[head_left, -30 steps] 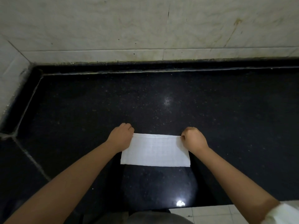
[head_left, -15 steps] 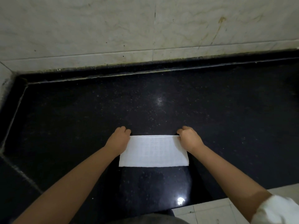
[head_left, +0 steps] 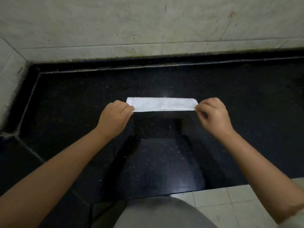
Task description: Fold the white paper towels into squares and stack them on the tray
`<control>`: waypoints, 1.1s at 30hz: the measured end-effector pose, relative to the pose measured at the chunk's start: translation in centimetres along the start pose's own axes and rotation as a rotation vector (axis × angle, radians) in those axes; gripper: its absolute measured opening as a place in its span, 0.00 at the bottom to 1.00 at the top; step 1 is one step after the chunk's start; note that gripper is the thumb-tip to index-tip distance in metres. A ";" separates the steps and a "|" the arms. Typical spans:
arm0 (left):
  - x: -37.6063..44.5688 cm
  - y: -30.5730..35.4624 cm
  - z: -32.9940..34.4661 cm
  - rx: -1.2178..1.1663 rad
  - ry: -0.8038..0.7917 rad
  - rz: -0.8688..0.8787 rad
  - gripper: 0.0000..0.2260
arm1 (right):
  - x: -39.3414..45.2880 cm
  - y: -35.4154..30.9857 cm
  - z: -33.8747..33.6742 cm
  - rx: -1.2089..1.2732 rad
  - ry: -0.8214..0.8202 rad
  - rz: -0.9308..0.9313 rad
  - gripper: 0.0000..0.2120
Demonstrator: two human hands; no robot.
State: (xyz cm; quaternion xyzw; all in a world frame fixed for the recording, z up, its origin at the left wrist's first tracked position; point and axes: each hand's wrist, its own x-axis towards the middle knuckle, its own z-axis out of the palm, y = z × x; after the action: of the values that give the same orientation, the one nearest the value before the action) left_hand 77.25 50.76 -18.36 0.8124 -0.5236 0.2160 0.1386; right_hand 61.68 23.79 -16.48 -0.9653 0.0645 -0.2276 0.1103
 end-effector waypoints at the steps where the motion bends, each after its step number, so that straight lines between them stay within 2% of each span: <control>1: -0.8 0.3 0.1 -0.033 0.021 0.017 0.02 | -0.9 -0.1 0.2 -0.003 0.013 0.006 0.11; 3: -3.2 1.4 1.1 -0.075 -0.042 0.026 0.02 | -3.5 -0.3 2.0 -0.034 -0.012 0.031 0.08; 5: -6.3 3.1 2.8 -0.100 -0.191 -0.006 0.04 | -6.7 -0.6 4.2 -0.099 -0.108 0.065 0.04; 7: -9.0 5.0 4.1 -0.122 -0.354 -0.100 0.09 | -9.6 -1.5 6.1 -0.136 -0.243 0.123 0.07; 8: -10.0 5.8 4.3 -0.153 -0.406 -0.171 0.13 | -10.5 -2.2 6.5 -0.139 -0.286 0.166 0.03; 11: -10.7 7.2 4.2 -0.180 -0.422 -0.322 0.15 | -10.7 -4.2 6.9 -0.062 -0.332 0.371 0.16; 13: -10.0 7.4 3.9 -0.179 -0.374 -0.396 0.16 | -9.6 -4.9 6.5 -0.026 -0.291 0.538 0.13; 14: -9.2 7.4 3.7 -0.177 -0.365 -0.448 0.16 | -8.9 -5.1 6.2 -0.012 -0.309 0.635 0.11; 16: -6.9 7.8 3.7 -0.121 -0.349 -0.533 0.17 | -7.8 -5.1 6.0 -0.093 -0.410 0.777 0.14; 18: -4.6 8.2 4.2 -0.117 -0.494 -0.623 0.18 | -7.5 -4.8 6.1 -0.189 -0.533 0.828 0.18; 20: -3.7 8.3 5.2 -0.102 -0.646 -0.656 0.24 | -7.2 -4.8 6.4 -0.204 -0.599 0.869 0.19; 22: -3.9 8.1 6.2 -0.072 -0.746 -0.682 0.27 | -7.0 -4.6 6.9 -0.176 -0.609 0.937 0.18; 25: -4.6 7.9 6.8 -0.088 -0.786 -0.709 0.28 | -6.6 -4.4 7.0 -0.130 -0.616 1.008 0.16; 27: -4.7 7.9 6.8 -0.097 -0.776 -0.702 0.28 | -6.4 -4.6 6.8 -0.070 -0.599 1.029 0.11; 29: -4.7 7.9 6.7 -0.106 -0.772 -0.699 0.28 | -6.2 -4.9 6.6 0.056 -0.512 1.045 0.04; 33: -4.7 7.5 6.0 -0.172 -0.745 -0.691 0.27 | -4.8 -7.4 5.9 0.379 -0.247 0.981 0.15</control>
State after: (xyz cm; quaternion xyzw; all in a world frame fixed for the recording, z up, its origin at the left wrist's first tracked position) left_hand 69.95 48.69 -25.93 0.9454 -0.2545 -0.1903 0.0721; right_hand 60.69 32.90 -21.86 -0.8047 0.4521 -0.0420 0.3826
